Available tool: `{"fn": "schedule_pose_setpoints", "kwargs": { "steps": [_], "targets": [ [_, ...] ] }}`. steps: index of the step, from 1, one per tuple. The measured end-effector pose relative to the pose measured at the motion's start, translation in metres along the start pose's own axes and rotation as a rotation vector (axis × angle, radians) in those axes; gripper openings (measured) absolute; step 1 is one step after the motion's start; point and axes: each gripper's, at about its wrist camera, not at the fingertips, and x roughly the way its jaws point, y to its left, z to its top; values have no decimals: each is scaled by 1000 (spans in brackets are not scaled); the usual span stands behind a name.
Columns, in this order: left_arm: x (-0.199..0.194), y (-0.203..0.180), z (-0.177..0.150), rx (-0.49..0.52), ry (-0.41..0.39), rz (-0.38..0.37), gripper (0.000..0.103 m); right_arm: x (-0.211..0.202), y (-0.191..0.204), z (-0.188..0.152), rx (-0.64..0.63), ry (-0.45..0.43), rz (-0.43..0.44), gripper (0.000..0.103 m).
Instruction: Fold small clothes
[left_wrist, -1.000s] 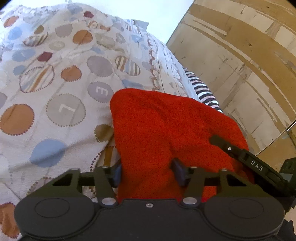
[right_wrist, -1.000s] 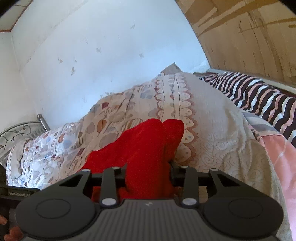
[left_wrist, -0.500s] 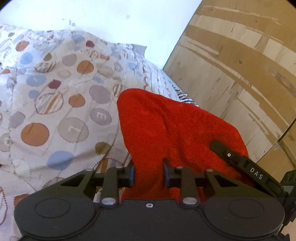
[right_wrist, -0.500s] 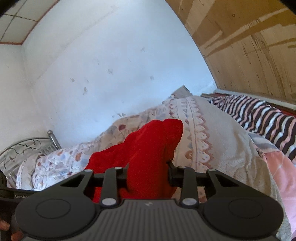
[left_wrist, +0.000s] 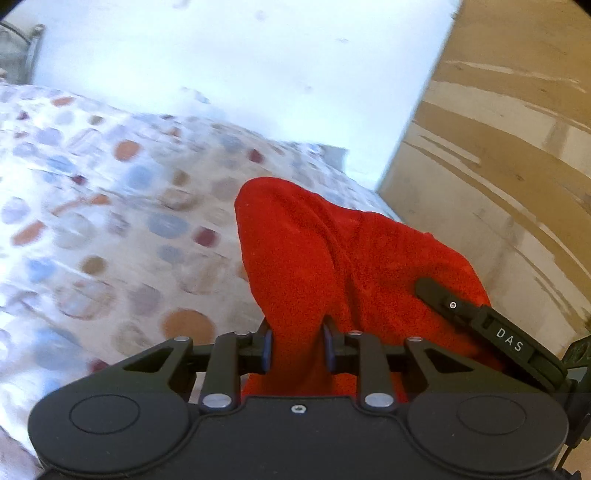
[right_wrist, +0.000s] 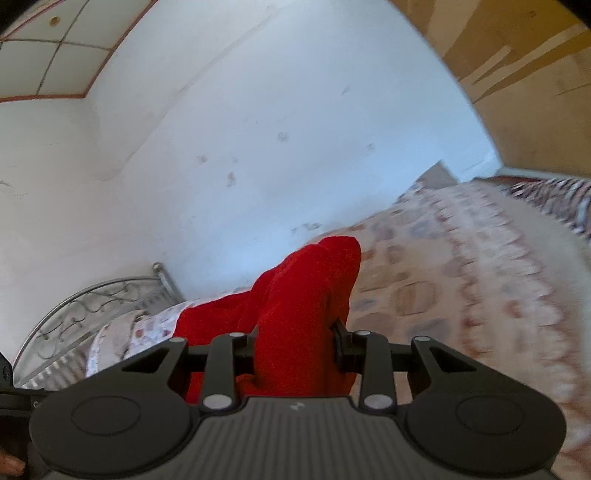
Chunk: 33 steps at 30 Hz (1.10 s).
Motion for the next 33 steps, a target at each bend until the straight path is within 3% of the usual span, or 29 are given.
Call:
{"fn": "schedule_pose_setpoints", "kwargs": {
  "steps": [7,12,14,23,29,33],
  "targets": [
    [25,67,16,-70,15,105,27,85,21,-22,10,116,40,35],
    [56,99,0,-126,60,134,29,121,20,-43,-54,207,-41,37],
    [65,105,-7,-130,62,148,35,126,14,-52,-82,228,-97,41],
    [76,107,-22,-133,51,179,70,108,-11,-61,-106,239,-184,73],
    [57,96,-18,-117,36,218,91,78,4,-50,-170,187,-193,92],
    [30,83,-16,-94,-1,229,99,48,25,-40,-221,131,-188,103]
  ]
}}
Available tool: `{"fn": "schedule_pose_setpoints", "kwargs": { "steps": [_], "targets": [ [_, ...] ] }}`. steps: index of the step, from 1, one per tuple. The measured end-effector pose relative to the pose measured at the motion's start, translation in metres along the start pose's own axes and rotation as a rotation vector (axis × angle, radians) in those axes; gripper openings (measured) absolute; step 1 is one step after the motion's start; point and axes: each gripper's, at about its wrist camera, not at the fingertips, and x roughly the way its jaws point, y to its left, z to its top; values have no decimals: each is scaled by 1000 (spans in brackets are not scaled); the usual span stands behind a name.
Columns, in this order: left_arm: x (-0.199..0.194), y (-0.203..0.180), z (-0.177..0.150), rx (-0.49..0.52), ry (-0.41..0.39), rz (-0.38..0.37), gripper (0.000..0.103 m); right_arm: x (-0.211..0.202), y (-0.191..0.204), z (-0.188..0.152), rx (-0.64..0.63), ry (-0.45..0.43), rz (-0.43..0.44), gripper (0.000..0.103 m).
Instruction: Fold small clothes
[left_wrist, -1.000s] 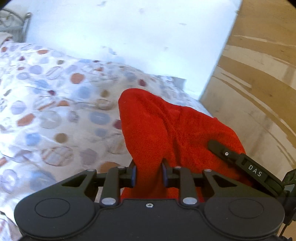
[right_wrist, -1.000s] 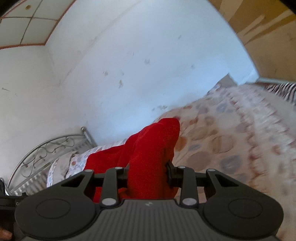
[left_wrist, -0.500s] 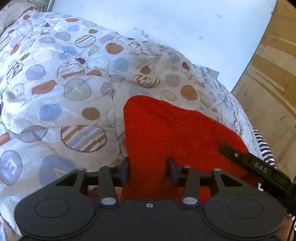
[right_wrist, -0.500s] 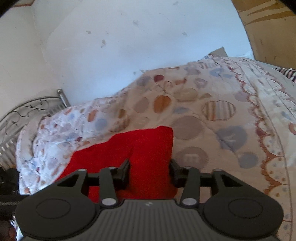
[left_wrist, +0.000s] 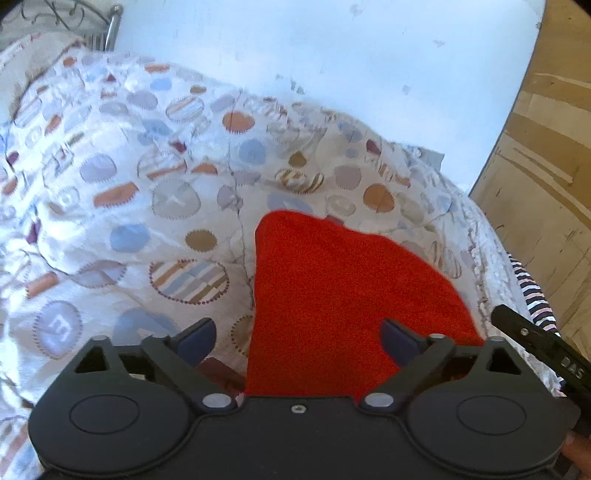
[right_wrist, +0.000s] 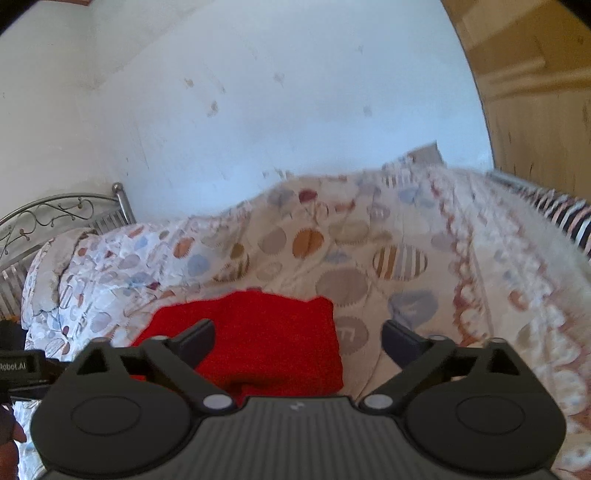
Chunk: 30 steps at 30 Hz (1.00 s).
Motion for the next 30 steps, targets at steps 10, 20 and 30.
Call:
{"fn": "schedule_pose_setpoints", "kwargs": {
  "steps": [10,20,30],
  "targets": [
    [-95,-12,-12,78,-124,24,102,-99,44,-1,-181,-111,-19,103],
    [-180,-3,-65,119,-229,57,102,-197,75,-28,-225,-214,-27,103],
    [-234,17,-132,121,-273,78,102,-268,77,-76,-194,-261,-78,103]
  ]
}}
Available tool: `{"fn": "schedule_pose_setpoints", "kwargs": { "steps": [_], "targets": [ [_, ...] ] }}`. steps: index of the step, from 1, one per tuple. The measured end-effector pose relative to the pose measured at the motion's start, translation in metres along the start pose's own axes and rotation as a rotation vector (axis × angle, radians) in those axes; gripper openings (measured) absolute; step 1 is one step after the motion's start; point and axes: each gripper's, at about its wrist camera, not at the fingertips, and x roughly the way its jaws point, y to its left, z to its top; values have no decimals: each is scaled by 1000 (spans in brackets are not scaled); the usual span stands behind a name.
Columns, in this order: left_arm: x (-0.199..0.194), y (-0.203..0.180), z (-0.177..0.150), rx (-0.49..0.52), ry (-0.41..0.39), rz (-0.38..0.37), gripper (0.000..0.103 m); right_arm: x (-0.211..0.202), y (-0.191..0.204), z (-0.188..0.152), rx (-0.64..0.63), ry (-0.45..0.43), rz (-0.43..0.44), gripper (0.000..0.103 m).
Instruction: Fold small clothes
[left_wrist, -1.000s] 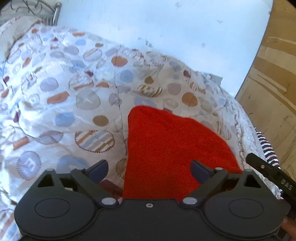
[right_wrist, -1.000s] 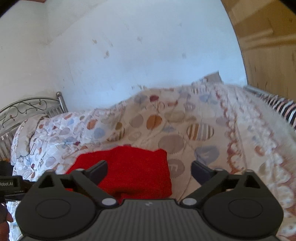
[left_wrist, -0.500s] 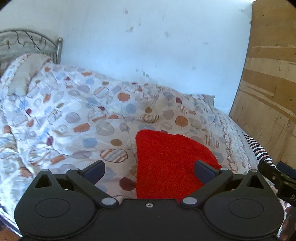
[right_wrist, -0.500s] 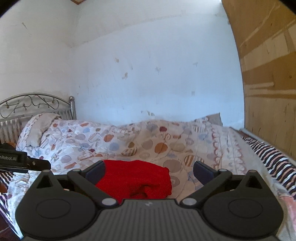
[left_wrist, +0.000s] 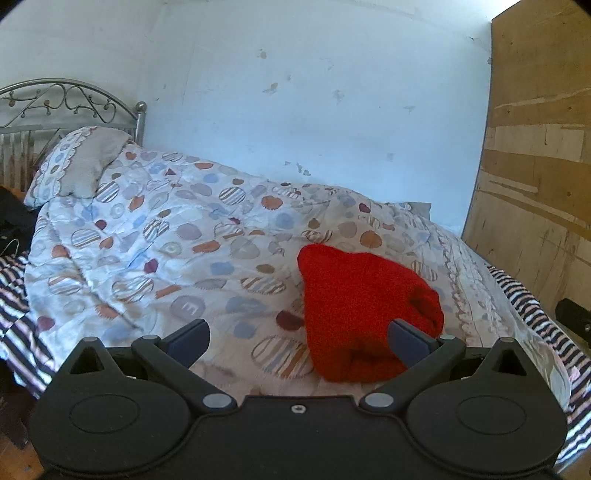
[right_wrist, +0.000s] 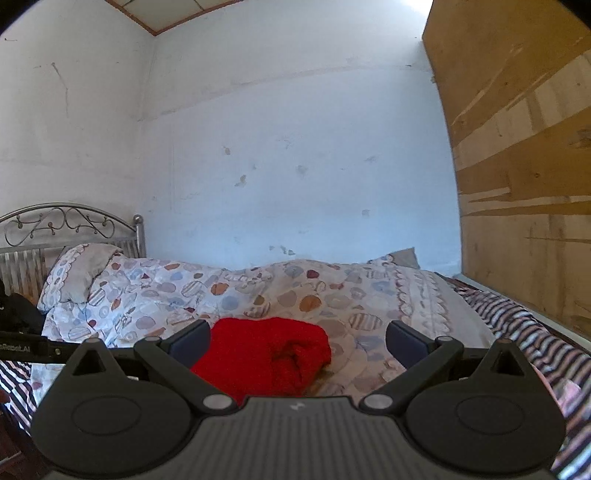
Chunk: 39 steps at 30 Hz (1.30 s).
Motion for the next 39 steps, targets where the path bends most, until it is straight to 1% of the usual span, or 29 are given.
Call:
{"fn": "schedule_pose_setpoints", "kwargs": {
  "steps": [7,11,16,29,35,39],
  "targets": [
    [-23,3,-33,13,-5,-6,102,-36,-2,-28,30,1,-47,103],
    [-30,4,-46,25,-25,-5,102,-49,-1,-41,35,-15,-75,103],
    [-34,7,-60,26,-27,2,102,-61,4,-54,27,-44,-93,103],
    [-33,16,-80,22,-50,17,102,-65,9,-79,43,-70,-124,103],
    [-28,20,-88,15,-54,26,102,-65,12,-92,37,-66,-133,103],
    [-25,21,-92,15,-50,27,102,-62,13,-99,37,-46,-135,103]
  ]
}}
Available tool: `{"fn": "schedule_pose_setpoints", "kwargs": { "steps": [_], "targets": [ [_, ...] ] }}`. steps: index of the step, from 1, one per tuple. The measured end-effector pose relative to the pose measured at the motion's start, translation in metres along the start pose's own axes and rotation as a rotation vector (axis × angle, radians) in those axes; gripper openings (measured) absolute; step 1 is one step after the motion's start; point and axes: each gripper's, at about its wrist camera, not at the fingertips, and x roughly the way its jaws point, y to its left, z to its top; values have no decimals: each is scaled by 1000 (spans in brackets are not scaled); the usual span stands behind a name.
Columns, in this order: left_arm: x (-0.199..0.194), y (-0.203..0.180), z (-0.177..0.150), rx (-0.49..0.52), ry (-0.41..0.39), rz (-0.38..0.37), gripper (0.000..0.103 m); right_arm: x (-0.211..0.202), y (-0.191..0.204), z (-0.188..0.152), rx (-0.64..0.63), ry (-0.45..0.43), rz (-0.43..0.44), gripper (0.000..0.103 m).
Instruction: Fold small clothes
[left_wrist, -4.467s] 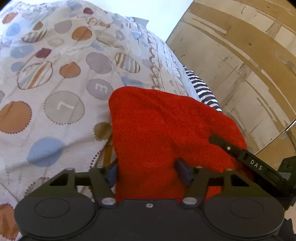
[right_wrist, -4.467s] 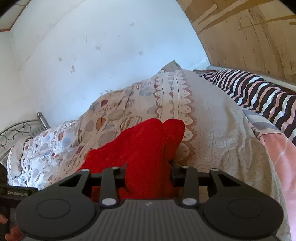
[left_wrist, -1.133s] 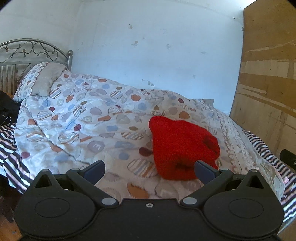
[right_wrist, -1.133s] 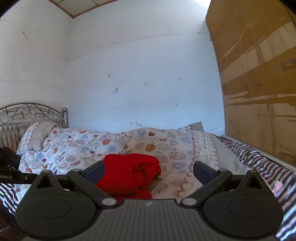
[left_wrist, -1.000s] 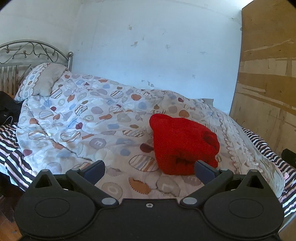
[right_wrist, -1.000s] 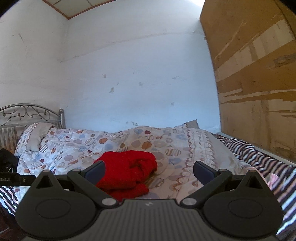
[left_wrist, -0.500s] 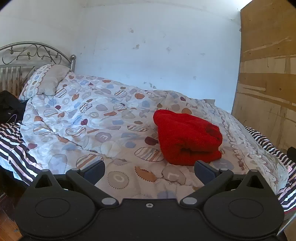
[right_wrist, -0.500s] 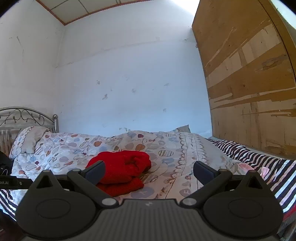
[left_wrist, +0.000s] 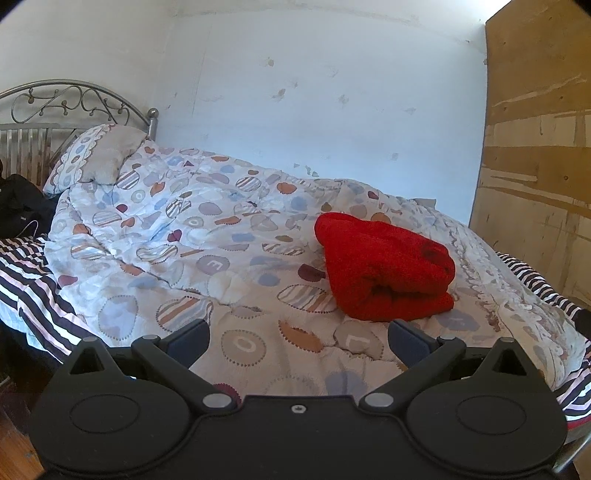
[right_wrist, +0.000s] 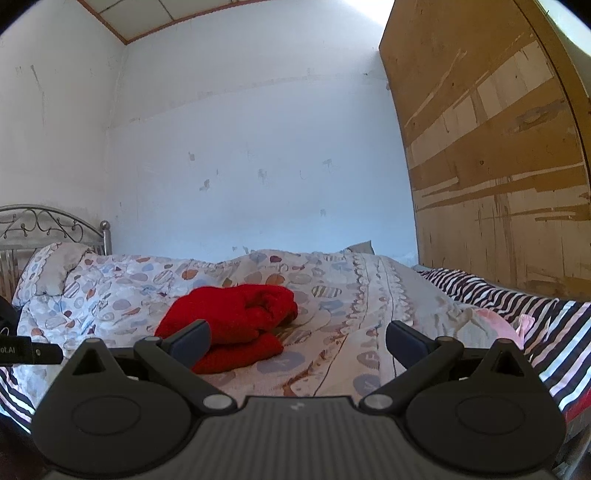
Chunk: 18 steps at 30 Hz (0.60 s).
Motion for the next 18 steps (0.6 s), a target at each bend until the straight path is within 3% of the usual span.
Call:
{"fn": "schedule_pose_setpoints", "kwargs": {
  "steps": [18],
  "targets": [
    [6,-1,-4,3,12,1,102,2,-4,-6,19,16,-12,103]
  ]
}}
